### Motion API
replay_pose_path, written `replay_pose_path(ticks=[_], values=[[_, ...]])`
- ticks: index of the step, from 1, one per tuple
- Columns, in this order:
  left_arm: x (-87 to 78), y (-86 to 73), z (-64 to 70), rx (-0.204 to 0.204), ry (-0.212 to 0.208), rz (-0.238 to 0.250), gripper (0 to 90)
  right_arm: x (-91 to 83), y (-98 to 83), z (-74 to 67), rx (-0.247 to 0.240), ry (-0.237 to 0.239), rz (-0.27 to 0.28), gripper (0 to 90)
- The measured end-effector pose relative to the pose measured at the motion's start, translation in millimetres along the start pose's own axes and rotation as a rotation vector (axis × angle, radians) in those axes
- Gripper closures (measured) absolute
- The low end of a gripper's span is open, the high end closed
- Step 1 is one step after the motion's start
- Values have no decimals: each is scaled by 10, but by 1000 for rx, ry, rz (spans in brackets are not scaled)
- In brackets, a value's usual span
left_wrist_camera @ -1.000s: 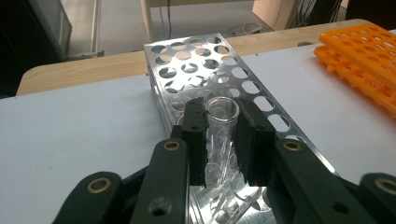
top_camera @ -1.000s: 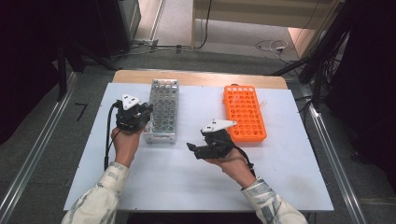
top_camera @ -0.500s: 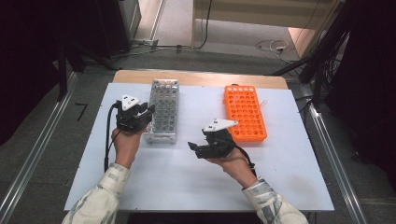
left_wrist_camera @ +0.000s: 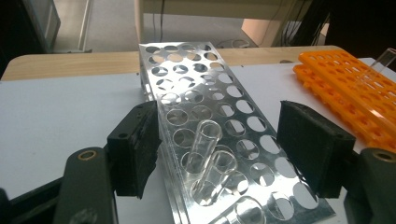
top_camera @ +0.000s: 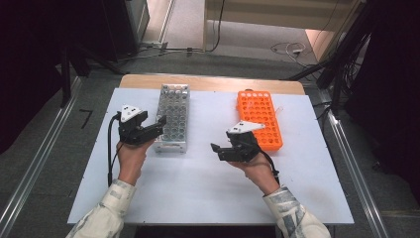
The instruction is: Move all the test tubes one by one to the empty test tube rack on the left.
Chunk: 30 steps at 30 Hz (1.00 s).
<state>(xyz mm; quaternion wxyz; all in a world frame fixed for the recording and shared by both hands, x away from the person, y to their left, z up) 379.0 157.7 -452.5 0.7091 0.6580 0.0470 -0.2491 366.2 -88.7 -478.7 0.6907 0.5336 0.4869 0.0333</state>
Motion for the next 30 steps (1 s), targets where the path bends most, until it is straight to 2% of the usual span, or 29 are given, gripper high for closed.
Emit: replay_pose_path(ticks=[7, 16, 30], values=[[-90, 30, 48, 1, -19, 17, 281, -101, -4, 257, 44, -45, 21, 278], [-118, 25, 70, -5, -27, 15, 269, -216, -69, 561, 88, -106, 21, 278], [-153, 32, 58, -10, -25, 25, 267, -445, -183, 1149, 174, -243, 56, 286]])
Point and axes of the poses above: each handheld gripper's, and its own axes: x roughly forward along the jaws, y roughly out of its top, z roughly to its right, the point moved 8 cm from there along x, roughly forward along the jaws, and after that the axes turned 2 degrees about x, right-handed, at the moved point
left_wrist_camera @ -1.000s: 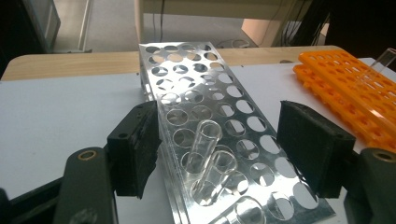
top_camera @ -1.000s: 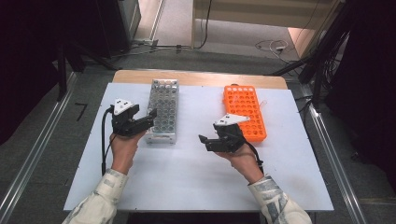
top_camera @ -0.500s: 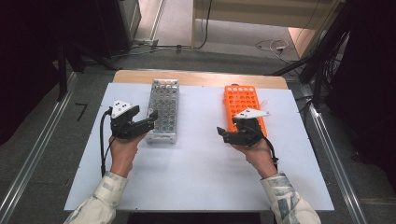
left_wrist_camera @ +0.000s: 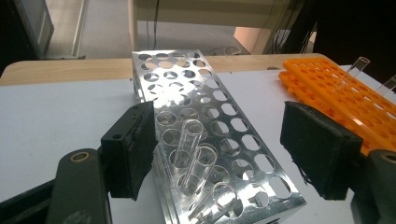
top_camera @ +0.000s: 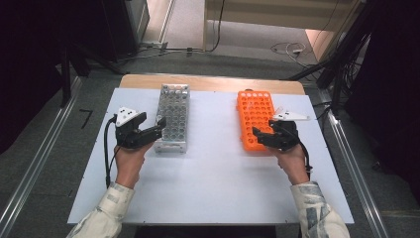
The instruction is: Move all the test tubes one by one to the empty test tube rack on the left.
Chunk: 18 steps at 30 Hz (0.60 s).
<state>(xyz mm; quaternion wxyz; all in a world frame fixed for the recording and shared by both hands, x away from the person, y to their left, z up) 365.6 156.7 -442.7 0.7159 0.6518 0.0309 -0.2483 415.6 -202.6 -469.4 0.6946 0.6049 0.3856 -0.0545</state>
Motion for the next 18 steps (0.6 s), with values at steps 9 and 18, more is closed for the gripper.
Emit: replay_pose_path(ticks=[9, 18], values=[[-10, 1, -11, -4, 3, 3, 267, 15, -65, 404, 81, -81, 7, 291], [-1, -6, -15, -3, 4, 2, 268, 176, -75, 586, 117, -151, 28, 330]])
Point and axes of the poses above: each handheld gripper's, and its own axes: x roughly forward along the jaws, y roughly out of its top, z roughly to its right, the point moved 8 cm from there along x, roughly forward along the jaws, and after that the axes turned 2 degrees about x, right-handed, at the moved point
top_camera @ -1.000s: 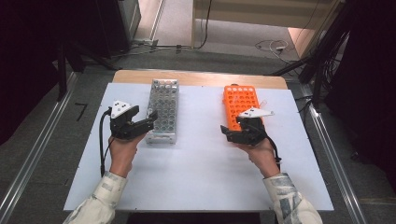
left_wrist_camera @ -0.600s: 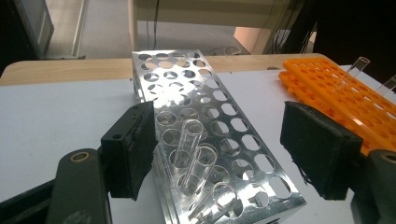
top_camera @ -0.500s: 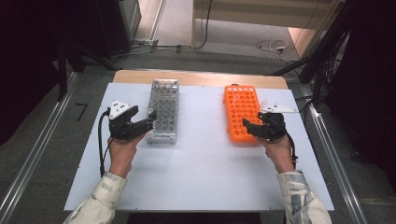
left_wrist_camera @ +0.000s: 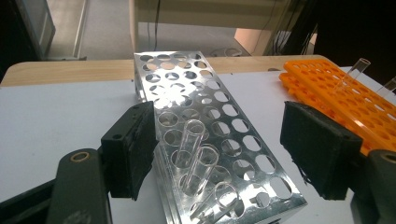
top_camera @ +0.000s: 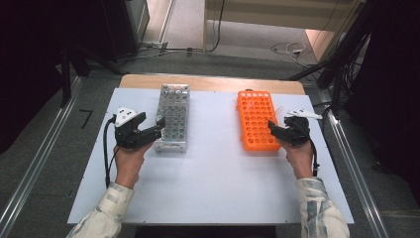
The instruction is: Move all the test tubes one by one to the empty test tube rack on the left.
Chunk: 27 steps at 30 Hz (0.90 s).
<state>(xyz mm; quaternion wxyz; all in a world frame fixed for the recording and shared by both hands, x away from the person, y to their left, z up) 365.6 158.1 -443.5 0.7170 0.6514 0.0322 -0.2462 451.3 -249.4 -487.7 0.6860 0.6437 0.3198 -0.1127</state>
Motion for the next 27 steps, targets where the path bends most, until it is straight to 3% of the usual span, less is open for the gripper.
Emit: replay_pose_path(ticks=[8, 27], values=[[5, -5, -8, 0, -2, -1, 269, 196, 36, 93, 4, -39, 21, 396], [7, -17, -40, -6, 6, -4, 270, 472, 40, 145, 0, -48, 24, 688]])
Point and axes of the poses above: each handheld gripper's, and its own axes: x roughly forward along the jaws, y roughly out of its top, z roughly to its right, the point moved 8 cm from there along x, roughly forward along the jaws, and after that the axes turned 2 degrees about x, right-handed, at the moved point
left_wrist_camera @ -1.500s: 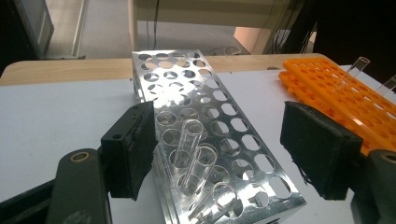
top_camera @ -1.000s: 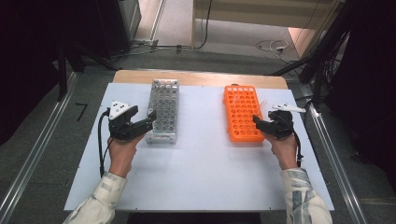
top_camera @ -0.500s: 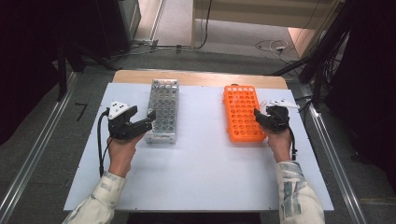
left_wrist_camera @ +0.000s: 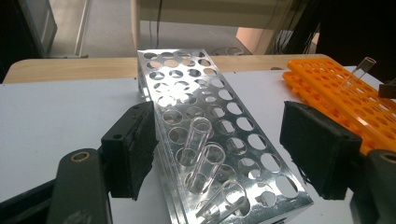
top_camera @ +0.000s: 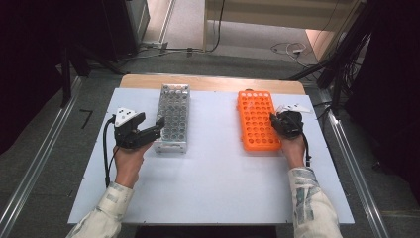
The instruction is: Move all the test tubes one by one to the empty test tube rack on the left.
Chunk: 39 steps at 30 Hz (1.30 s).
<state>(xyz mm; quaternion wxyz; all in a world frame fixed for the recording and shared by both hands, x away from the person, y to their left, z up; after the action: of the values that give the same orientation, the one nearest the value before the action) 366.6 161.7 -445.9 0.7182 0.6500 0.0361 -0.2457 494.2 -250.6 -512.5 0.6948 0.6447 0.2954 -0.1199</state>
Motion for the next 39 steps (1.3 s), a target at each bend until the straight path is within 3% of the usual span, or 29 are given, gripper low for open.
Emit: replay_pose_path(ticks=[3, 19, 30, 39], values=[[-3, 0, 1, 0, -1, -1, 270, -4, 5, -30, -8, -2, 2, 726], [-9, 4, 13, -4, -9, 1, 269, -94, 76, -24, -3, 16, 25, 736], [-26, 23, 50, 7, -22, 6, 242, -398, 252, -37, -1, 45, 54, 736], [-45, 40, 79, 18, -16, 12, 205, -613, 225, -205, -54, 105, 29, 736]])
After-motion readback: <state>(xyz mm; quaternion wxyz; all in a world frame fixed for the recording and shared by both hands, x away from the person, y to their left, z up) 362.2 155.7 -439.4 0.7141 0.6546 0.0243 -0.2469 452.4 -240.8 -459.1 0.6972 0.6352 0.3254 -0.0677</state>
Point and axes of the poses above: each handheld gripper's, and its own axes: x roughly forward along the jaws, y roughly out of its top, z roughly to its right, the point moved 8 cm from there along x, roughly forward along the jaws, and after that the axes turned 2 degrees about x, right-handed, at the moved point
